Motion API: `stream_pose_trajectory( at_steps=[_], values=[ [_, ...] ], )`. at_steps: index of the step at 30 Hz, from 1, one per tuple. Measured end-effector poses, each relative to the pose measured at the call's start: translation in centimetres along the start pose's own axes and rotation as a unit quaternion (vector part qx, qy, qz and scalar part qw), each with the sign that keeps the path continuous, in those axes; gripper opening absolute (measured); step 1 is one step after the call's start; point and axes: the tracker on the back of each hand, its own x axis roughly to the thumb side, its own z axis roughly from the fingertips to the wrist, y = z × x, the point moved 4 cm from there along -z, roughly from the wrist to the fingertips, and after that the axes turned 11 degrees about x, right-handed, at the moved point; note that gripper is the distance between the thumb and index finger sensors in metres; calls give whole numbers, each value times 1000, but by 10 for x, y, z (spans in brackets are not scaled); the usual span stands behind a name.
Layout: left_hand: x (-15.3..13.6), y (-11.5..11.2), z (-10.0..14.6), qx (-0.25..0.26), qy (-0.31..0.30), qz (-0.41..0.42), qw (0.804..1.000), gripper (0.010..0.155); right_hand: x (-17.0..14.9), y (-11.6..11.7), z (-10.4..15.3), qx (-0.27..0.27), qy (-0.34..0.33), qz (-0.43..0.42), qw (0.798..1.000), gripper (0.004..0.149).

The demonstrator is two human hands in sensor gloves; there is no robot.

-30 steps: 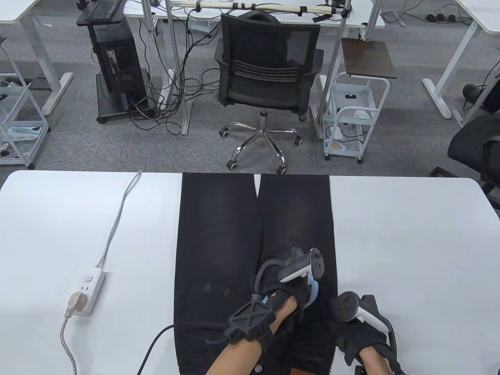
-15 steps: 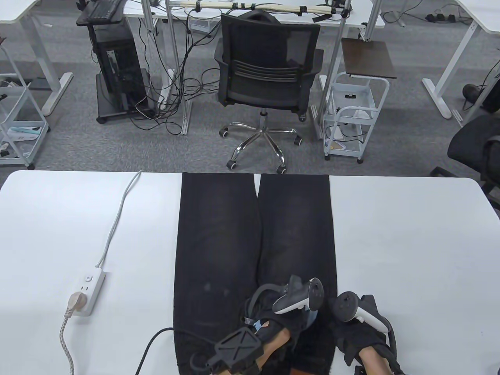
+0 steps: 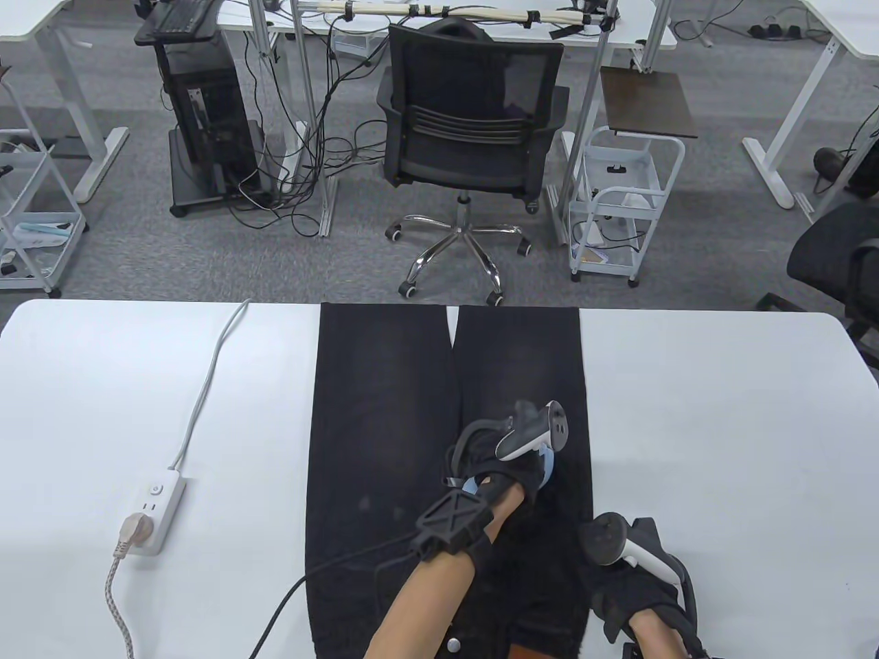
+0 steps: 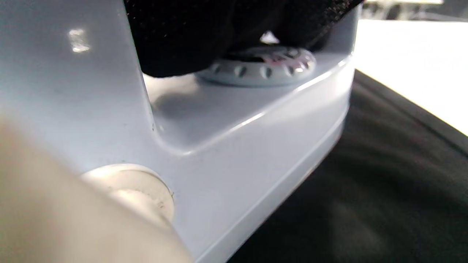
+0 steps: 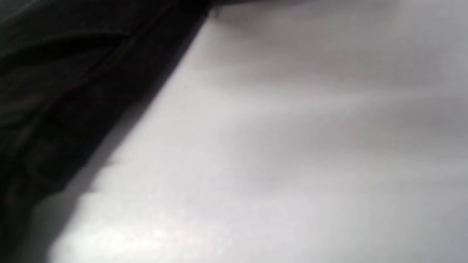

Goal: Iron trousers with electric iron on table

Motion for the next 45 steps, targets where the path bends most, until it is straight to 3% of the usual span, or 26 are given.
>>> stream_pose_trajectory(
  at_steps=[6,13,23,30,33,39,45],
  values=[
    [-15,4,-21,3,29,6,1000,43,1,0,0,0,1,-1,1000,67],
    [-13,1,-11,-12,10,12,1000,42,-1,0,-1,1,-5,-11,1000,68],
    [12,-12,62,-59,-59,14,996,42,-3,-1,-1,-2,-14,-19,1000,67],
    [15,-24,125,-43,-113,8,993,43,-4,-1,-1,-1,-13,-14,1000,67],
    [16,-24,137,-22,-124,-7,992,43,-4,-1,-1,-1,-14,-13,1000,67],
    [16,-23,126,-26,-120,-13,992,43,-4,-1,-1,0,-15,-14,1000,67],
    [26,-15,88,7,-102,-23,994,43,-3,-1,-1,1,-13,-11,1000,67]
  ],
)
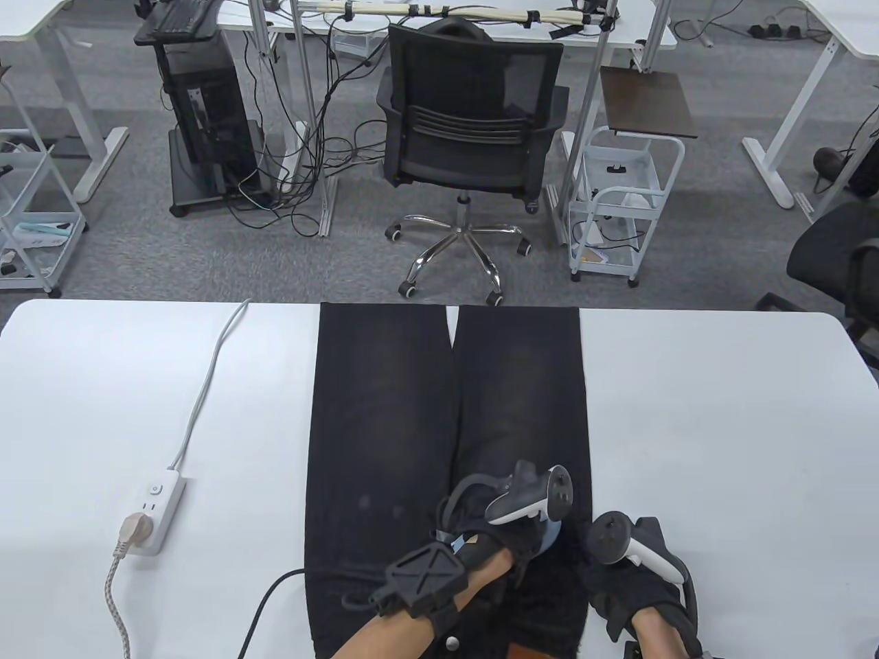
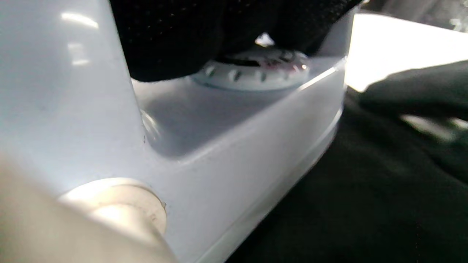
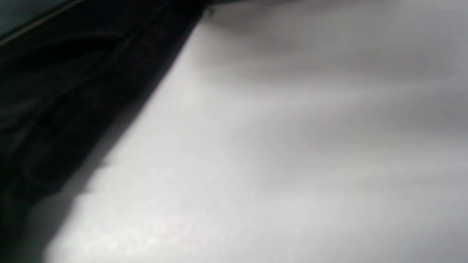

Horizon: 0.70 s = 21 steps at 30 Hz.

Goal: Iron trousers with electric iron on table

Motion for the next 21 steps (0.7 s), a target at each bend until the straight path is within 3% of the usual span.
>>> stream_pose_trajectory(
  at_steps=[6,11,16,21],
  values=[
    [-18,6,-52,-24,45,14,999,44,1,0,0,0,1,7,1000,68],
    [-47,12,-87,-6,97,12,995,44,2,0,-1,1,-1,8,1000,68],
    [-72,15,-103,-7,122,25,992,44,3,1,-1,2,-2,9,1000,68],
    [-69,14,-100,-11,114,25,993,43,3,1,-1,3,-2,6,1000,68]
  ],
)
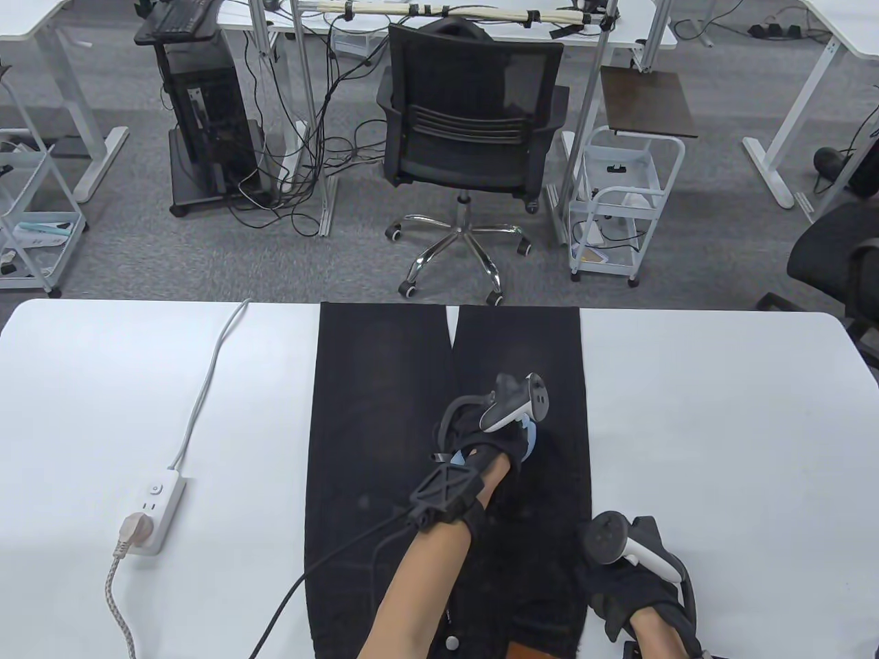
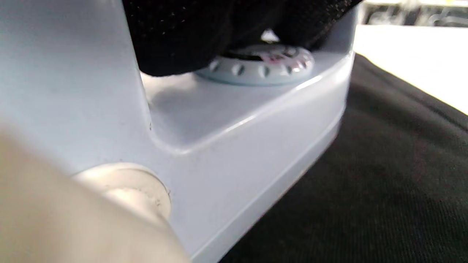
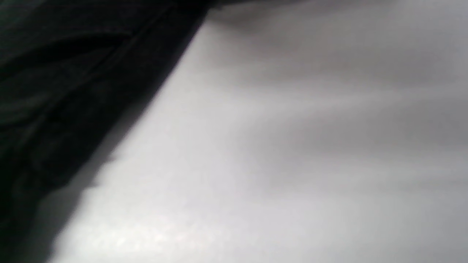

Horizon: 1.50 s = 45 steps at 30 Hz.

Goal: Iron trousers with electric iron on table

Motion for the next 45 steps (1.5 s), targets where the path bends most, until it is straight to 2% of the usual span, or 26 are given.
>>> stream_pose_trajectory(
  at_steps=[5,14,17,19,23,27,30,33,37,39,42,45],
  values=[
    [11,-7,23,-25,-28,18,999,42,-1,0,0,1,-2,-6,1000,68],
    [33,-20,87,-58,-90,33,994,43,-2,0,0,-1,-4,-11,1000,69],
    [40,-23,114,-24,-117,12,993,43,-2,0,0,-2,-5,-12,1000,69],
    [42,-26,128,-25,-123,13,992,43,-3,0,1,-3,-5,-12,1000,67],
    [40,-25,134,-3,-120,7,993,43,-3,0,1,-7,-5,-10,1000,68],
    [29,-18,139,10,-130,37,991,44,-4,0,1,-11,-5,-10,1000,68],
    [0,5,151,49,-127,123,983,45,-4,0,2,-12,-5,-9,1000,68],
    [-49,35,167,105,-123,215,963,45,-4,0,2,-12,-5,-8,1000,68],
    [-142,65,193,186,-81,309,929,45,-4,-1,2,-13,-3,-4,1000,69],
    [-184,69,206,227,-59,325,916,45,-4,-1,2,-15,-3,-2,1000,69],
    [-240,63,222,272,-24,337,901,45,-2,-1,2,-22,0,7,1000,70],
    [-275,52,230,293,-11,347,891,45,2,-2,4,-33,0,25,999,72]
  ],
)
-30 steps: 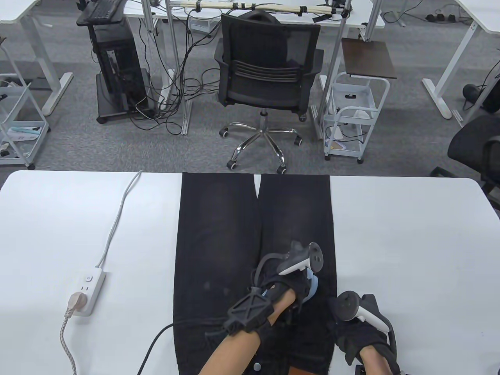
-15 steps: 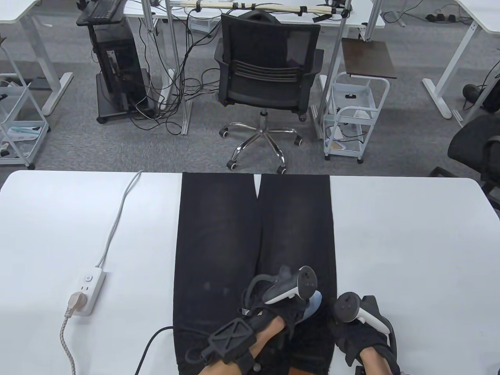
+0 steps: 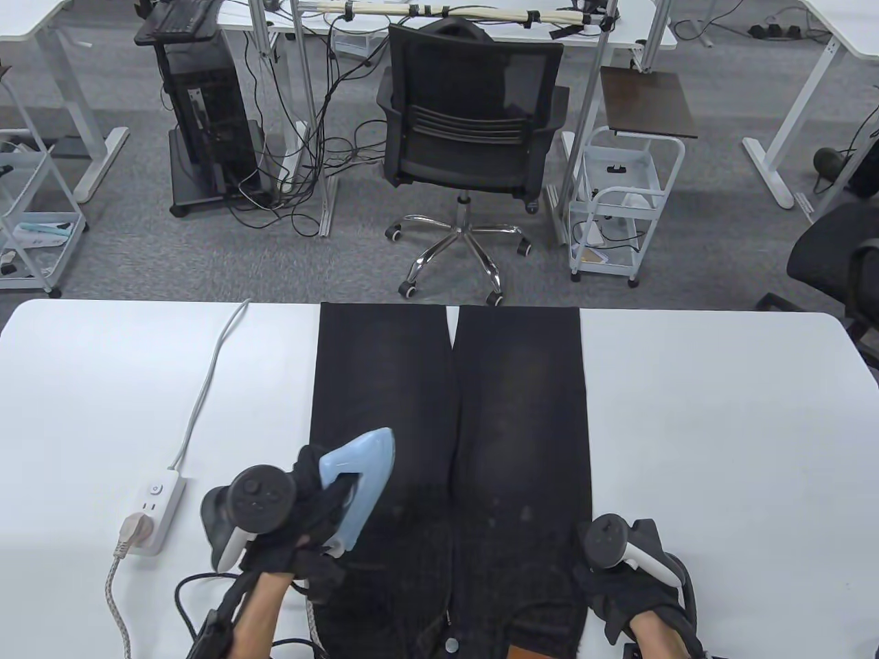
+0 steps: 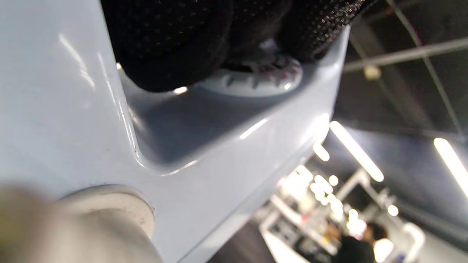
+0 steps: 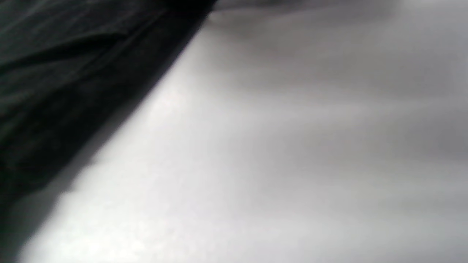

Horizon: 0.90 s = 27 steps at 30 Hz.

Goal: Iron trousers with electric iron on table

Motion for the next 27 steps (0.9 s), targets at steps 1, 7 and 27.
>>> stream_pose_trajectory(
  at_steps=[1,7,27],
  values=[
    [-7,3,1,0,9,0,1000,45,3,-1,2,-7,-2,1,1000,74],
    [-29,1,0,2,25,-30,999,45,57,-24,16,-84,-65,21,994,78],
    [-70,3,1,14,94,-34,995,45,236,-37,-107,-65,-49,177,981,70]
  ],
)
